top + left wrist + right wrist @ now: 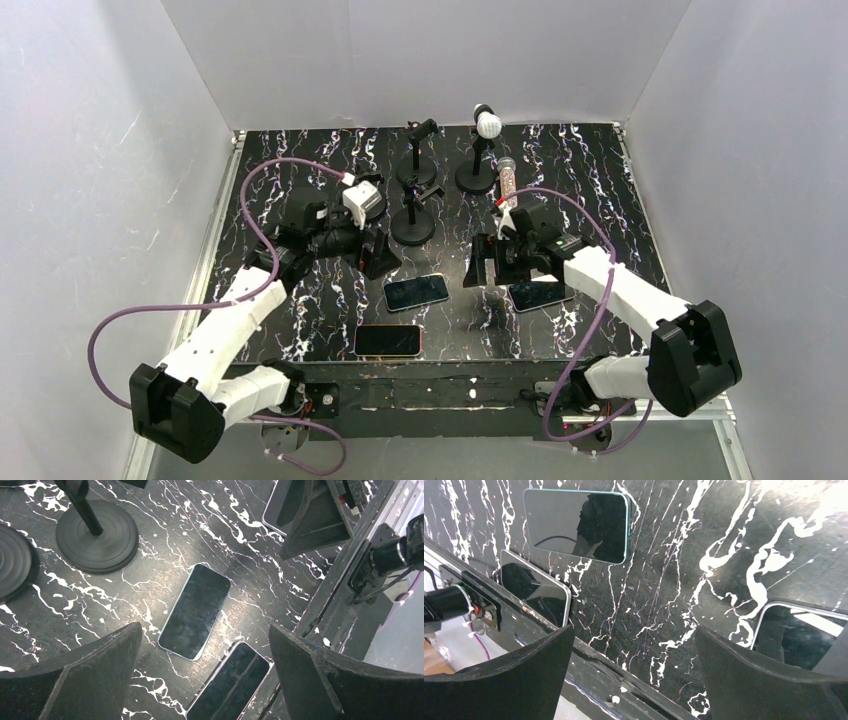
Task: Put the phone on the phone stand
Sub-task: Move the phone to the center of the board.
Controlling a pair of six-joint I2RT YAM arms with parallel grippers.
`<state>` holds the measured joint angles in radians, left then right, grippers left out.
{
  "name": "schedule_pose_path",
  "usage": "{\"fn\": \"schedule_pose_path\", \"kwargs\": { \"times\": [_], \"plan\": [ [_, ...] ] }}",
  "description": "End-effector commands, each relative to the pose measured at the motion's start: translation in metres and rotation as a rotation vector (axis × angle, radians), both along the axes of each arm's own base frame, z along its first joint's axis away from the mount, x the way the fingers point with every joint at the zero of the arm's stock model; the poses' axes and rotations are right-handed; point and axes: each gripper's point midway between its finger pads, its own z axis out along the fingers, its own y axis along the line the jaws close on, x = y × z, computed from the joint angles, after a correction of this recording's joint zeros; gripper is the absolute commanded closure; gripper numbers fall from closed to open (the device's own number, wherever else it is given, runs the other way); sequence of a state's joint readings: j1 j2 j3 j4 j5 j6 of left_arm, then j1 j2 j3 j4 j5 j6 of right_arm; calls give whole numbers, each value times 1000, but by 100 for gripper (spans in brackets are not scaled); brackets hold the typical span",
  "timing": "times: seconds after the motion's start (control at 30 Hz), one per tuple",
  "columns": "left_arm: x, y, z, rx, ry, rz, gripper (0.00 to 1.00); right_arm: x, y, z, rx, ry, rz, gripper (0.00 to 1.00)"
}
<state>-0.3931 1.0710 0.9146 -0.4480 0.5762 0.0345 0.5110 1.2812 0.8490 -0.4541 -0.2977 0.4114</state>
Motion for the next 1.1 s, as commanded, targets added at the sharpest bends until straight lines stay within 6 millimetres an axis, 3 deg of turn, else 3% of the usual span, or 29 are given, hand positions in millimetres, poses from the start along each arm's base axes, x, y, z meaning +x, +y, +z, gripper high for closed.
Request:
{"fn": "schedule_pose_path", "kwargs": {
  "times": [0.0,0.3,0.57,1.07],
  "plan": [
    [-6,-1,-3,74,-59,-20,1,3,17,2,-10,-31,26,2],
    [-3,15,9,123,-178,63,1,-34,54,-25,-70,125,145,5],
    [-16,7,-3,153,-158,-5,1,-37,71,-29,-13,196,146,6],
    [-62,-27,-45,189,47,-41,1,-22,45,-30,-123,124,103,5]
  ]
}}
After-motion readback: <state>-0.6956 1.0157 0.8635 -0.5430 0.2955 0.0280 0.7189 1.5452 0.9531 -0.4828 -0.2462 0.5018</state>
